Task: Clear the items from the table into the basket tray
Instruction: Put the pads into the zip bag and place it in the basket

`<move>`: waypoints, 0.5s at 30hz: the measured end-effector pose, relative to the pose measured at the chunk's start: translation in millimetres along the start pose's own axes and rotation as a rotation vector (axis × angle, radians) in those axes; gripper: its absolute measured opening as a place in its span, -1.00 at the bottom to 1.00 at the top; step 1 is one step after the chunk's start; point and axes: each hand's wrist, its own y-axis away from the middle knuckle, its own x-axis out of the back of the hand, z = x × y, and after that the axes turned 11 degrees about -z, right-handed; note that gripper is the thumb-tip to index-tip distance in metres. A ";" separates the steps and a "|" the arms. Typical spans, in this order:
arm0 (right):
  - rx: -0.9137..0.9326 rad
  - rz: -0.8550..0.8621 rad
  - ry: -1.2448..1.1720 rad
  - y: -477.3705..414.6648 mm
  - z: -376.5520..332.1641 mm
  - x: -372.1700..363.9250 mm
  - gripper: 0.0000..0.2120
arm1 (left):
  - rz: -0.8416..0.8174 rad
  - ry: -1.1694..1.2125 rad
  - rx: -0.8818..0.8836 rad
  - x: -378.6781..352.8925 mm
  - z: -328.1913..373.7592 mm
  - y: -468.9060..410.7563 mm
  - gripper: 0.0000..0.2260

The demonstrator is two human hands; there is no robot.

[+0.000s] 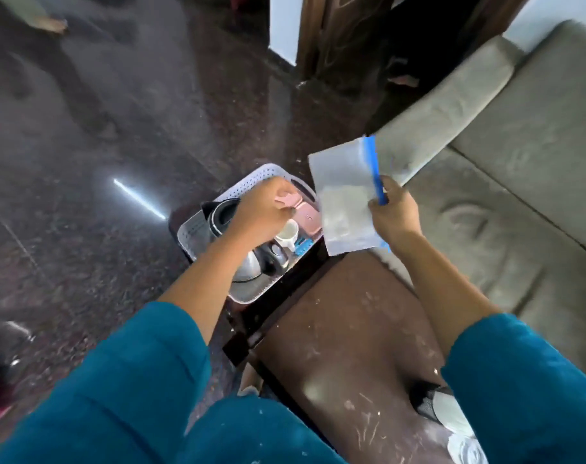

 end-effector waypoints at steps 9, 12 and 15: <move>-0.129 -0.079 0.041 -93.7 0.2 -95.7 -0.76 | 0.030 -0.143 0.131 66.7 -73.6 -70.9 -0.76; -0.204 -0.072 -0.060 -118.7 0.1 -127.0 -0.73 | 0.003 -0.171 0.197 73.1 -96.8 -89.1 -0.75; -0.241 -0.145 -0.078 -135.7 -3.0 -157.6 -0.71 | -0.005 -0.154 0.249 76.7 -112.0 -101.8 -0.75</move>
